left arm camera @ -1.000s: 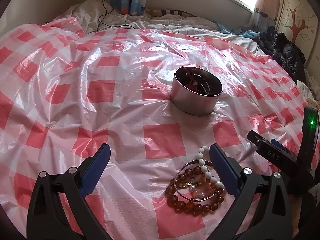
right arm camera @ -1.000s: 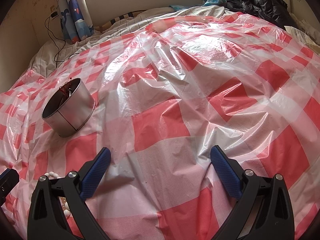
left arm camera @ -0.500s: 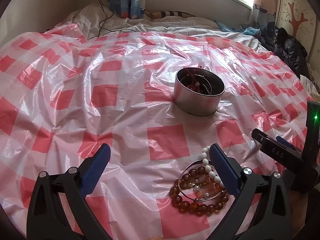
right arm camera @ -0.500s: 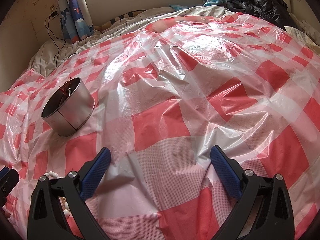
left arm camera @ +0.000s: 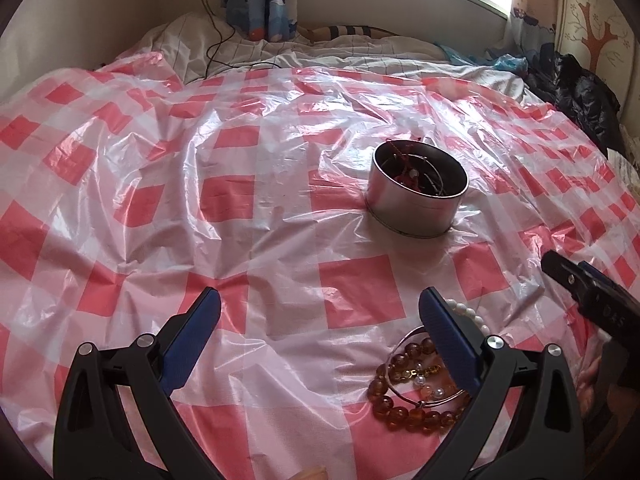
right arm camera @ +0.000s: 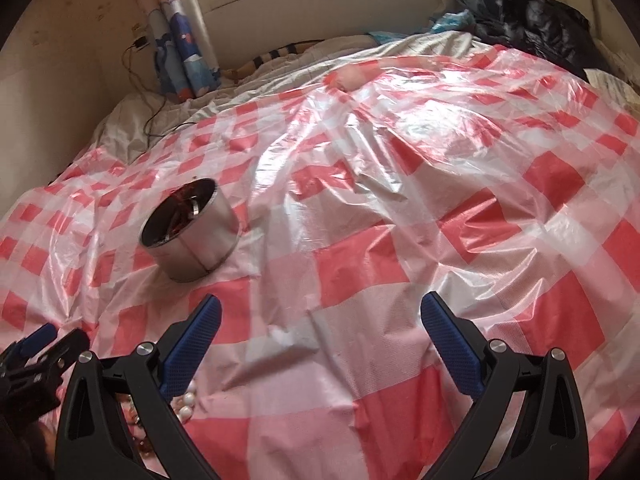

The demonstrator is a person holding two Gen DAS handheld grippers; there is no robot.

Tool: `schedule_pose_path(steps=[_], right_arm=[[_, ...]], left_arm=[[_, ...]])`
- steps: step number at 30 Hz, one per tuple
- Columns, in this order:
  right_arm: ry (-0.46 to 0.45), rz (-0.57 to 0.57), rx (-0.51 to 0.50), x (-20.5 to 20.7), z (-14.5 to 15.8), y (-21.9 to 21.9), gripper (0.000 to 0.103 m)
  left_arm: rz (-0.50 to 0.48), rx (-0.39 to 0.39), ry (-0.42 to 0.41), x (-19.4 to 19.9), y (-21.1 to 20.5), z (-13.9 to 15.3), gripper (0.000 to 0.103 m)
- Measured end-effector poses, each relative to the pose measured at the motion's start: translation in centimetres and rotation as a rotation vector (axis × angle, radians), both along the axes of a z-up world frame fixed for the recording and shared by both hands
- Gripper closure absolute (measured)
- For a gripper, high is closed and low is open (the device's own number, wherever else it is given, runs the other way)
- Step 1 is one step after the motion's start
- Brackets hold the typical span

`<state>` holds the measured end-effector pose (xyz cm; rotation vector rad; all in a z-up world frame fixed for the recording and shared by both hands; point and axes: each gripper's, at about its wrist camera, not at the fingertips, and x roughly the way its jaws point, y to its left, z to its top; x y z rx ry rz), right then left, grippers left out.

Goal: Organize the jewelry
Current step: 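Grasp the white bead bracelet with the right tool, then grasp the silver bangle with the left tool while the right tool carries the white beads to the tin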

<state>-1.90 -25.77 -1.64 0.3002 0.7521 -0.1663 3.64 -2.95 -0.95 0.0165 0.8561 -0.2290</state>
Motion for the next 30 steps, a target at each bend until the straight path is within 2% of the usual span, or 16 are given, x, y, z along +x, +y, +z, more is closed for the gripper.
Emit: schedule_pose_path(steps=[3,6,10,12,15,17,20,21,22,23,24,26,27,30], right_arm=[[0.011,0.137,-0.047,-0.6,1.0,2.2,0.007],[0.035,0.217,-0.061,-1.3,0.8,3.7,0.007],[0.057,0.229,-0.094,-1.6,0.6,4.2,0.007],[0.078,0.269,-0.119,-1.3,0.2,5.1,0.007],[0.072,0.354,-0.164,-0.8,0.1,7.3,0.007],[0.061,0.418,-0.163,-0.4,0.0,8.5,0.007],[0.107,0.470,-0.187,1.2,-1.3,10.1,0.008],[0.135,0.485,-0.177,1.8,-1.9,10.3,0.012],[0.157,0.492,-0.139,2.2,-2.4,10.1,0.023],[0.188,0.495,-0.067,2.4,-2.9,9.5,0.056],[0.183,0.487,-0.043,2.2,-2.8,9.1,0.066],[0.184,0.476,-0.023,1.8,-2.6,8.4,0.078],[0.181,0.474,0.020,1.6,-2.5,7.8,0.084],[0.176,0.448,0.178,1.2,-2.5,5.8,0.084]], left_arm=[[0.029,-0.066,0.028,0.4,1.7,0.0,0.008],[0.028,-0.089,0.036,0.4,2.4,-0.1,0.008],[-0.057,-0.143,0.096,0.3,1.2,-1.0,0.008],[-0.103,-0.142,0.107,0.0,0.0,-1.3,0.008],[-0.074,-0.127,0.083,0.1,0.3,-1.0,0.008],[-0.037,-0.181,0.092,0.4,1.5,-0.9,0.008],[0.016,-0.245,0.086,0.7,3.0,-0.5,0.008],[0.021,-0.247,0.081,0.8,3.2,-0.4,0.008],[0.022,-0.249,0.075,0.7,3.2,-0.3,0.008],[0.021,-0.248,0.073,0.7,3.2,-0.3,0.008],[0.018,-0.247,0.072,0.8,3.2,-0.3,0.008],[0.009,-0.245,0.075,0.9,3.0,-0.3,0.008],[-0.001,-0.247,0.080,0.9,2.8,-0.4,0.008],[-0.063,-0.245,0.107,0.7,1.6,-0.9,0.008]])
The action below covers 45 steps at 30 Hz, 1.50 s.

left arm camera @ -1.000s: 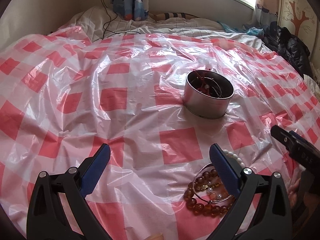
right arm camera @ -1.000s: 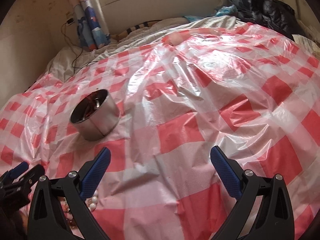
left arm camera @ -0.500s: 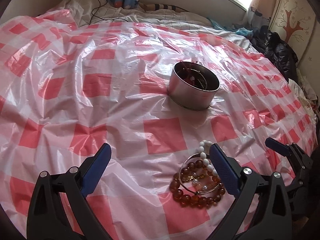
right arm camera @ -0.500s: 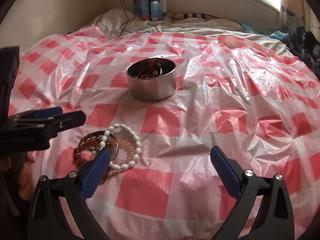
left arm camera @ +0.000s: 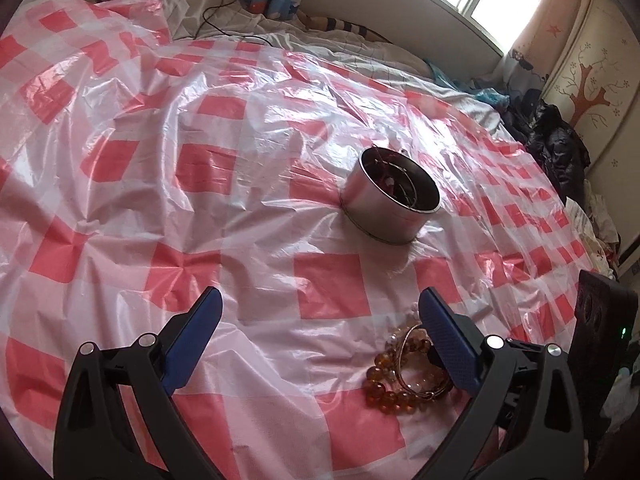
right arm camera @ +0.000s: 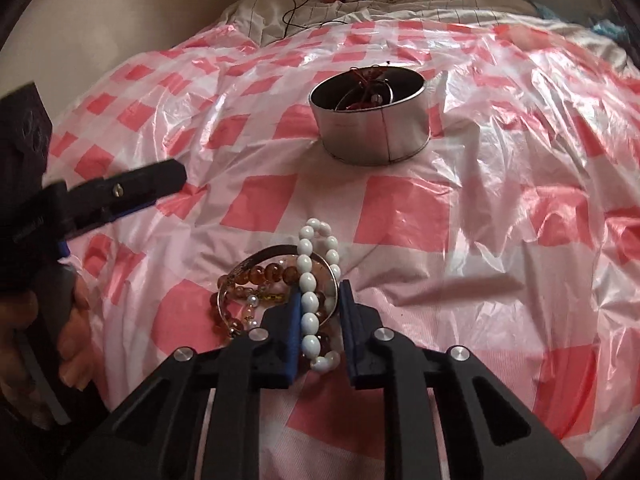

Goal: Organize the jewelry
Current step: 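Grasp the silver bangle with the left tool while the right tool carries the white beads to the tin, then open both tools over the steel tin to drop bangle and white bracelet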

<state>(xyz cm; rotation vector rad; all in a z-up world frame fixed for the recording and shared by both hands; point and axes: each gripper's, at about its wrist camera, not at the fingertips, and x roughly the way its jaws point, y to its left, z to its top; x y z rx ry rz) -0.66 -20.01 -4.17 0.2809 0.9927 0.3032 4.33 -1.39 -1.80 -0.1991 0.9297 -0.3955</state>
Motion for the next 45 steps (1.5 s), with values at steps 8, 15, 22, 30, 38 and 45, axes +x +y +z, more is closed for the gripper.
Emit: schedule_pose_path(steps=[8,15,22,30,38,45], right_arm=[[0.026,-0.059,0.239,0.0,-0.1,-2.7,0.095],[0.049,-0.150,0.438,0.2,-1.0,-5.4,0.095],[0.015,-0.227,0.584,-0.2,-0.9,-7.9,0.095],[-0.044,-0.232,0.657,-0.4,0.2,-8.7,0.095],[-0.115,-0.207,0.704,0.2,2.9,-9.4,0.095],[-0.160,-0.176,0.693,3.7,5.8,-10.3,0.095]], left_arm=[[-0.209,0.035,0.001,-1.4,-5.1,-1.0,0.008],[-0.228,0.052,0.052,-0.4,-5.8,-2.2,0.008],[-0.230,0.084,0.070,0.2,-7.3,-3.6,0.077],[-0.208,-0.094,0.095,0.9,-4.8,-2.8,0.100],[-0.169,-0.182,-0.017,2.4,-3.3,1.2,0.100],[-0.144,-0.027,-0.106,8.4,-7.0,3.3,0.100]])
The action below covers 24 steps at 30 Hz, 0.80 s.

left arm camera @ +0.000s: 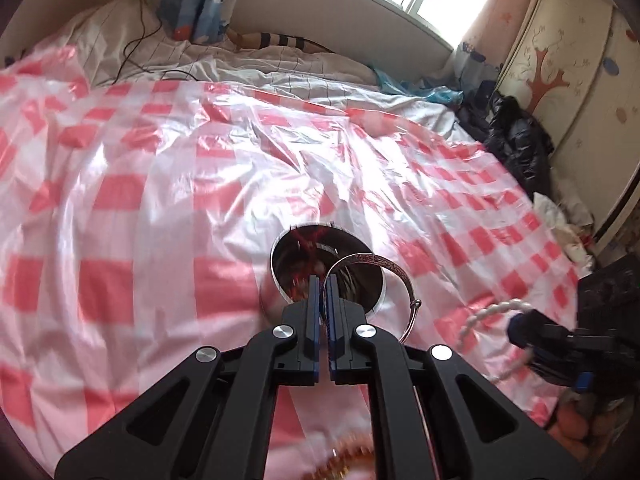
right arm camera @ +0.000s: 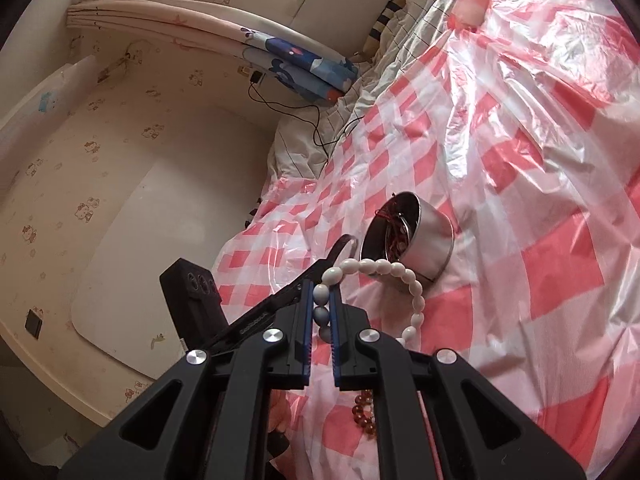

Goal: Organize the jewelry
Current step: 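Open both tools over the steel tin to drop bangle and white bracelet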

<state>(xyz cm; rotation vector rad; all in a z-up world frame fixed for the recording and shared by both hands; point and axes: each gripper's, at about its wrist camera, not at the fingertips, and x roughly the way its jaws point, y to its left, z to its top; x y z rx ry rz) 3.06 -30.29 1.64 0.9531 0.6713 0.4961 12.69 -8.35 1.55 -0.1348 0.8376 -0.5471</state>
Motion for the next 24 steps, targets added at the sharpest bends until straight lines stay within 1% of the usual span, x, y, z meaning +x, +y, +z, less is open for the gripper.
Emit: schedule_pose_path(steps=[2,4,5,6,7,8,9,10,11,12,13,14,15,17,19,21,22,24], right_arm=[[-0.008,0.007,0.001,1.6,0.6,-0.1,0.095],[-0.020,0.021,-0.007,3.4,1.3,0.2,0.095],[-0.026,0.030,-0.012,4.1,1.6,0.4,0.095],[-0.028,0.042,-0.013,5.2,1.8,0.8,0.095],[-0.028,0.052,-0.011,5.9,1.9,1.1,0.095],[-0.024,0.063,-0.005,6.8,1.8,1.6,0.095],[-0.014,0.076,0.004,7.8,1.4,2.1,0.095],[0.002,0.084,-0.005,8.5,1.1,2.4,0.095],[0.032,0.092,-0.050,9.2,0.6,2.9,0.095],[0.070,0.082,-0.134,9.7,0.1,3.4,0.094],[0.107,0.059,-0.232,10.0,-0.3,3.6,0.090],[0.129,0.028,-0.297,9.8,-0.6,3.5,0.074],[0.134,-0.004,-0.310,9.3,-0.8,3.0,0.064],[0.128,-0.027,-0.316,8.0,-0.6,2.2,0.062],[0.112,-0.036,-0.347,5.8,-0.1,1.8,0.060],[0.113,-0.030,-0.378,3.7,-0.1,1.8,0.052],[0.121,-0.025,-0.387,2.7,-0.4,1.8,0.051],[0.151,-0.007,-0.381,0.5,-1.2,1.7,0.051]], left_arm=[[0.013,0.046,-0.014,1.4,-0.8,-0.1,0.100],[-0.007,0.086,0.024,3.0,-1.7,-1.0,0.097],[0.001,0.100,0.029,3.5,-1.8,-1.4,0.097],[0.016,0.099,0.034,3.7,-1.4,-1.6,0.092],[0.033,0.076,0.050,3.9,-0.8,-1.9,0.081],[0.055,0.044,0.061,4.1,0.0,-1.7,0.075],[0.078,0.011,0.063,4.1,0.9,-1.4,0.063],[0.104,-0.018,0.057,4.0,1.7,-1.0,0.057],[0.129,-0.039,0.050,3.8,2.7,-0.6,0.055],[0.148,-0.056,0.051,3.6,3.6,-0.2,0.053],[0.152,-0.059,0.059,3.4,4.3,0.0,0.052],[0.148,-0.051,0.068,3.0,4.7,0.0,0.051],[0.131,-0.032,0.081,2.3,5.0,-0.1,0.049],[0.093,0.019,0.100,0.7,5.2,-0.6,0.045],[0.039,0.060,0.132,-1.7,5.1,-1.8,0.041],[-0.028,0.100,0.180,-4.2,4.6,-3.4,0.041],[-0.053,0.123,0.192,-5.4,4.2,-4.1,0.041],[-0.099,0.168,0.187,-7.8,3.4,-4.8,0.041]])
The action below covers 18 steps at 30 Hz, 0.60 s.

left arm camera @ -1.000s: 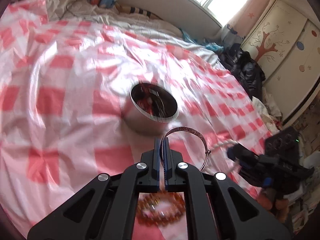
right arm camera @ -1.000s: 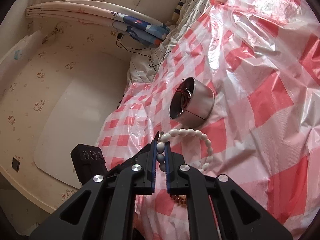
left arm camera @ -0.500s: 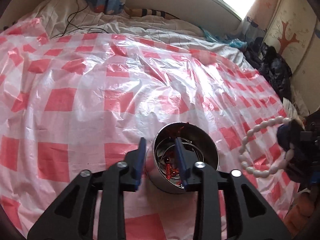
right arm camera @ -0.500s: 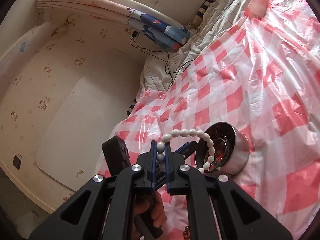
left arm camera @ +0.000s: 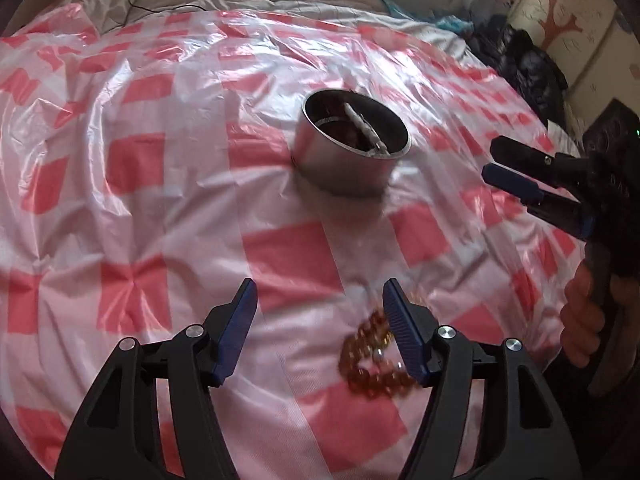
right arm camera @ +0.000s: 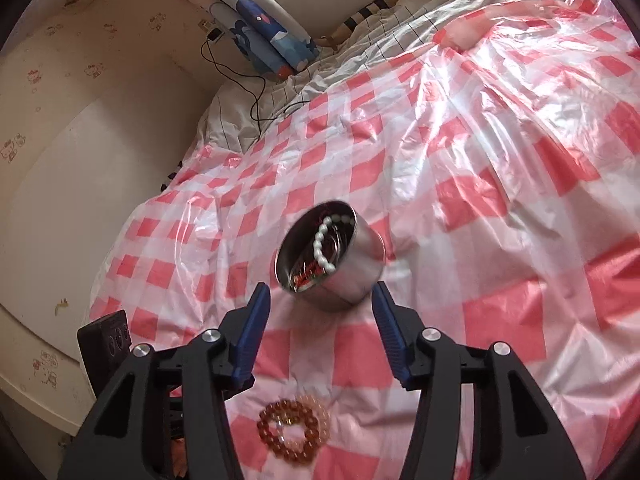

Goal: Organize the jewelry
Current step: 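Open both tools over the steel tin to drop bangle and white bracelet, then grasp the amber bead bracelet with the left tool, then lift the amber bead bracelet into the steel tin with the left tool while the right tool grasps pale beads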

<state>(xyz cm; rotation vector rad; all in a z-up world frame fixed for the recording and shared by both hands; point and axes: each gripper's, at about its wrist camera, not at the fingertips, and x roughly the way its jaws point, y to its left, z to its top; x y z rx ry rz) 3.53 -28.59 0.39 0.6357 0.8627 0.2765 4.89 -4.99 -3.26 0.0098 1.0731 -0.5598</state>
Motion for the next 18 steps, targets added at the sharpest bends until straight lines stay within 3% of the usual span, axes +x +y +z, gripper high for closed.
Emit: schedule_pose_path(steps=[5,6,7,8,9,11,14,18], right_arm=[[0.053,0.009,0.031,-3.5,-1.9,0.6,0.050],[0.054,0.006,0.034,-3.8,-2.0,0.6,0.049],[0.055,0.005,0.038,-4.1,-2.2,0.7,0.049],[0.056,0.006,0.040,-4.3,-2.3,0.7,0.048],[0.058,0.006,0.036,-4.4,-2.4,0.8,0.048],[0.062,0.005,0.024,-4.4,-2.5,0.9,0.047],[0.058,0.030,-0.032,-4.4,-2.4,1.9,0.047],[0.035,0.108,-0.199,-4.2,-2.2,5.0,0.047]], left_arm=[[-0.059,0.104,-0.045,-1.8,-2.2,-1.2,0.041],[-0.068,0.121,-0.053,-1.9,-2.6,-1.4,0.046],[-0.075,0.120,-0.044,-1.9,-2.6,-1.5,0.071],[-0.080,0.102,-0.023,-1.9,-2.5,-1.6,0.084],[-0.080,0.078,-0.008,-1.9,-2.1,-1.5,0.091],[-0.081,0.034,-0.001,-2.2,-1.4,-1.1,0.093],[-0.059,-0.123,0.009,-2.6,0.7,0.1,0.093],[-0.019,-0.322,-0.024,-2.5,3.3,2.2,0.093]])
